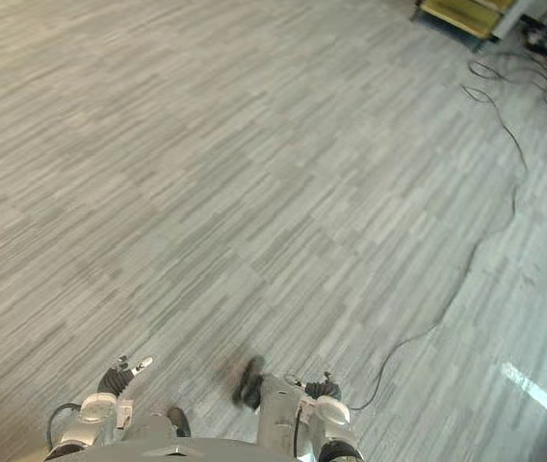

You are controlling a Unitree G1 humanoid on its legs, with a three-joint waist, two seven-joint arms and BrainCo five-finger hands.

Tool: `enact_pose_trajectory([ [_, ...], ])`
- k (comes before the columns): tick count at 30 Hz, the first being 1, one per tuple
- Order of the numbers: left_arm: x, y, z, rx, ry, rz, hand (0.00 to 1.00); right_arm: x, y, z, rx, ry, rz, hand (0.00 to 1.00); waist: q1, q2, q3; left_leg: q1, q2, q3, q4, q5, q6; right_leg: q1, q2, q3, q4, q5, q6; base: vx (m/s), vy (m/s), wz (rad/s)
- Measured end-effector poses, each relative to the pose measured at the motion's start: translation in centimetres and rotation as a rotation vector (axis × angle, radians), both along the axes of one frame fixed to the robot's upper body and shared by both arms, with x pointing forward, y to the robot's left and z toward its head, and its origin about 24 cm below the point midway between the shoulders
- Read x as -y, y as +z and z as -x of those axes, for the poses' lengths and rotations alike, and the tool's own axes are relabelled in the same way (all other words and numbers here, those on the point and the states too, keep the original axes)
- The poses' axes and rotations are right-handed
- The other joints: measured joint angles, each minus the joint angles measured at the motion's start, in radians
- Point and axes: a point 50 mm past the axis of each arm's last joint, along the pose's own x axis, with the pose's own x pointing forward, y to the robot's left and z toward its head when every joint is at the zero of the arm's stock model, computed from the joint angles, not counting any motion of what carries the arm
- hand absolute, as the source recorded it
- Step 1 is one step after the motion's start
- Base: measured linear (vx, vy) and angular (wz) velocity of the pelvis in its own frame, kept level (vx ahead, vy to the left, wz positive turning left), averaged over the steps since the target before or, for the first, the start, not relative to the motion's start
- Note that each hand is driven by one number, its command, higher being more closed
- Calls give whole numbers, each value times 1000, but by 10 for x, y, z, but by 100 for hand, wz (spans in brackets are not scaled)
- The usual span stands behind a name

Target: Pick up cushions and gather them together orderly.

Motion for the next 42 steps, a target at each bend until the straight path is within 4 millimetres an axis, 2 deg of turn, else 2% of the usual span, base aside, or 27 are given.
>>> enact_pose_trajectory([
  [2, 11, -4, 4, -24, -14, 24, 0, 13, 4, -2, 8, -5, 33, 0, -9, 59, -1, 27, 41, -2, 20, -25, -31, 1, 25, 4, 60, -54, 8, 397, -180, -41],
  [4, 19, -1, -4, 0, -39, 30, 0, 18, 4, 0, 2, -17, 44, 0, -22, 86, -7, -82, 128, -21, 301, -56, -60, 18, 79, 31, 35, -103, 26, 319, -189, -47],
  [6, 22, -2, -4, -1, -51, 37, 0, 20, 3, 3, -7, -27, 46, 0, -6, 117, 7, -245, 258, -121, 746, -32, -3, 100, 164, 65, -24, -114, 13, 347, -134, -82],
  [7, 23, -2, -3, -5, -54, 38, 0, 22, 2, 7, -20, -33, 49, 0, -6, 117, 20, -284, 270, -166, 858, -45, 7, 151, 184, 84, -37, -122, -6, 353, -83, -70],
  [9, 21, 1, -7, 18, -71, 28, 0, 22, 1, 12, -33, -39, 52, 0, -2, 104, 25, -343, 235, -207, 883, -61, 3, 223, 191, 114, -67, -144, -26, 309, -41, -55],
  [12, 24, 8, -16, 71, -71, 34, 0, 21, -1, 15, -49, -46, 49, 0, 28, 91, 28, -442, 146, -226, 691, -69, 9, 289, 194, 196, -145, -137, -16, 294, 23, -73],
  [13, 24, 9, -18, 84, -70, 35, 0, 19, -2, 14, -47, -57, 35, 0, 42, 90, 29, -471, 90, -243, 474, -50, 5, 313, 185, 235, -178, -132, 2, 265, 88, -76],
  [14, 25, 8, -17, 81, -69, 37, 0, 18, -2, 14, -49, -61, 31, 0, 46, 87, 28, -470, 66, -256, 377, -28, -2, 319, 181, 250, -187, -134, 8, 277, 104, -87],
  [16, 28, 7, -15, 78, -54, 54, 0, 18, -3, 15, -54, -64, 28, 0, 50, 100, 31, -473, 6, -306, 59, 108, 0, 373, 167, 301, -226, -149, 36, 316, 141, -57],
  [18, 28, 7, -13, 82, -41, 63, 0, 16, -4, 16, -57, -64, 22, 0, 61, 106, 24, -474, -7, -309, -25, 227, -17, 423, 155, 341, -258, -171, 69, 557, 251, -53],
  [19, 27, 7, -13, 83, -38, 64, 0, 14, -4, 17, -59, -61, 19, 0, 71, 99, 15, -470, -21, -302, -10, 301, 21, 443, 140, 367, -272, -180, 89, 684, 287, -52],
  [20, 26, 7, -13, 85, -34, 65, 0, 12, -5, 17, -61, -58, 12, 0, 73, 93, 10, -460, -37, -304, 3, 317, 60, 453, 121, 373, -274, -186, 95, 694, 290, -30],
  [21, 22, 8, -15, 93, -26, 60, 0, 5, -5, 14, -52, -52, -5, 0, 70, 58, 8, -465, -66, -294, 61, 271, 126, 461, 87, 395, -267, -187, 101, 445, 184, -9],
  [23, 14, 9, -15, 96, -8, 45, 0, 0, -7, 15, -54, -51, -20, 0, 73, 35, 2, -465, -74, -269, 148, 203, 149, 465, 63, 431, -212, -183, 107, 482, 218, -14],
  [25, 12, 6, -9, 83, 13, 45, 0, 0, -8, 17, -59, -51, -24, 0, 74, 24, -18, -445, -69, -247, 243, 79, 158, 398, 51, 478, 18, -220, 179, 472, 218, -47],
  [26, 7, 5, -6, 72, 20, 38, 0, -2, -8, 17, -58, -49, -29, 0, 70, 4, -24, -413, -77, -220, 272, 14, 163, 305, 29, 512, 267, -224, 277, 523, 209, -42],
  [27, 5, 4, -3, 55, 23, 37, 0, -4, -9, 20, -66, -50, -35, 0, 53, -6, -23, -361, -94, -225, 292, -43, 164, 208, 9, 529, 521, -164, 367, 431, 148, -29],
  [28, 4, 2, 0, 42, 25, 33, 0, -5, -10, 24, -68, -64, -49, 0, 48, -9, -23, -329, -100, -224, 291, -61, 162, 170, -8, 515, 620, -167, 355, 548, 143, -12],
  [30, 2, -1, 7, 13, 35, 33, 0, 1, -7, 21, -42, -61, -28, 0, 31, 6, -19, -200, -109, -227, 242, -114, 162, 65, -40, 402, 748, -237, 207, 529, 87, -11],
  [31, 3, -1, 7, 12, 32, 37, 0, 3, -5, 18, -25, -56, -19, 0, 25, 10, -18, -135, -108, -237, 201, -133, 167, 8, -38, 327, 696, -282, 179, 398, 27, 2],
  [33, 5, -4, 11, -6, 30, 42, 0, 11, -3, 17, -22, -53, 1, 0, 7, 12, -17, -62, -100, -256, 150, -140, 160, -74, -24, 247, 518, -303, 148, 467, -1, 40],
  [35, 8, -4, 11, -6, 22, 47, 0, 16, -3, 21, -38, -50, 16, 0, -12, 24, -11, 1, -90, -292, 94, -146, 146, -123, 10, 251, 251, -221, 134, 573, -60, 78],
  [36, 11, -5, 13, -14, 18, 51, 0, 18, -5, 28, -60, -49, 23, 0, -25, 40, -11, 60, -72, -328, 39, -154, 120, -127, 44, 274, -15, -96, 143, 762, -140, 88],
  [37, 10, -5, 15, -17, 14, 48, 0, 18, -6, 33, -77, -47, 25, 0, -30, 41, -11, 85, -71, -341, 26, -159, 104, -127, 53, 291, -81, -61, 143, 830, -198, 98],
  [39, 9, -8, 22, -45, 10, 40, 0, 17, -11, 51, -130, -51, 21, 0, -35, 45, -24, 141, -41, -398, 46, -189, 50, -126, 76, 338, -93, 125, 105, 743, -220, 78],
  [40, 17, -11, 26, -63, 19, 63, 0, 23, -11, 55, -135, -77, 32, 0, -41, 97, -33, 99, 5, -423, 185, -175, 24, -139, 88, 322, 16, 121, 75, 747, -245, 50],
  [42, 23, -11, 26, -59, 47, 89, 0, 33, -6, 48, -117, -71, 61, 0, -31, 130, -32, -5, 42, -413, 435, -70, -2, -116, 105, 304, 66, 47, 73, 718, -240, 10],
])
